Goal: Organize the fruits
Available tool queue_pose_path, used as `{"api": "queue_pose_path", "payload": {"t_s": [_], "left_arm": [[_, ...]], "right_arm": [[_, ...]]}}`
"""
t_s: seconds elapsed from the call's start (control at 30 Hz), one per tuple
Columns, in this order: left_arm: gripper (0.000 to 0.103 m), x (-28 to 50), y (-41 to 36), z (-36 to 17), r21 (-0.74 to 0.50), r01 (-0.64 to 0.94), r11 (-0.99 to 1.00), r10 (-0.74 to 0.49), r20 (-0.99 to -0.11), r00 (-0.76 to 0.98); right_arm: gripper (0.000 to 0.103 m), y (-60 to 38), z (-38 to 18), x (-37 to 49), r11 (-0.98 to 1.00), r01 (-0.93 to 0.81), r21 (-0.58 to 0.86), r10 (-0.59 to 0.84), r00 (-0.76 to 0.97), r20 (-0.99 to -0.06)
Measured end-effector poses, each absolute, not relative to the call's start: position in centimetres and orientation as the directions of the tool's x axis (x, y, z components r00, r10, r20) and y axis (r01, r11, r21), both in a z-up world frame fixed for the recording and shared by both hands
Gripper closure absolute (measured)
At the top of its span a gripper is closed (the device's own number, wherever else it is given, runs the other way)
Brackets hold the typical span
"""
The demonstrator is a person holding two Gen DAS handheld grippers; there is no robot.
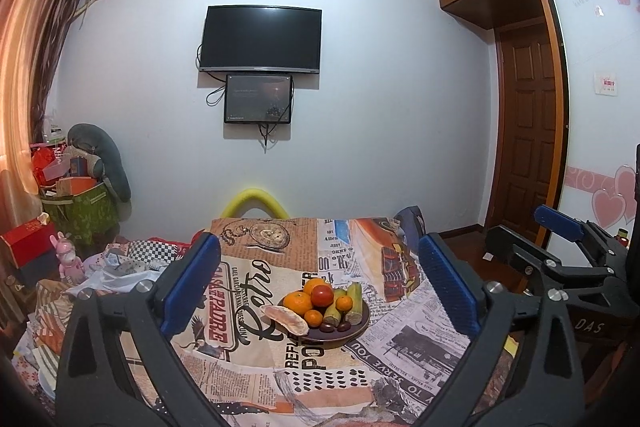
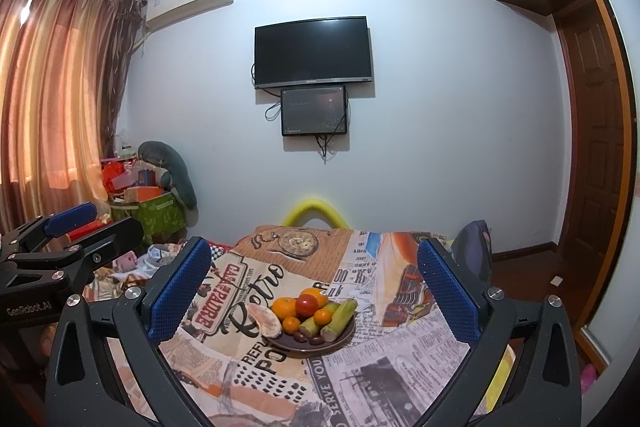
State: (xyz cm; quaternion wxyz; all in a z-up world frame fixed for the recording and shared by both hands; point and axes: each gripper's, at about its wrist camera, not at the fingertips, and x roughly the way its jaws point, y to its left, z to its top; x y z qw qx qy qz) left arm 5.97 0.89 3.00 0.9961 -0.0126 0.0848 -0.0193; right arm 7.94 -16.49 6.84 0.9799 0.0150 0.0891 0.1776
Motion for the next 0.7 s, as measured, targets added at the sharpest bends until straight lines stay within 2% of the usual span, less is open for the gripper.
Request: {"api": "queue_pose_path", "payload": {"t_s": [0.7], "left_arm": [[0.001, 5.97, 0.90, 3.41, -0.033, 0.056, 0.998, -0.060, -0.167, 0.984]], "right_arm": [[0.000, -16.70, 7.23, 7.60, 0.937, -0.344, 0.062, 0.349, 0.922, -0.165]]}}
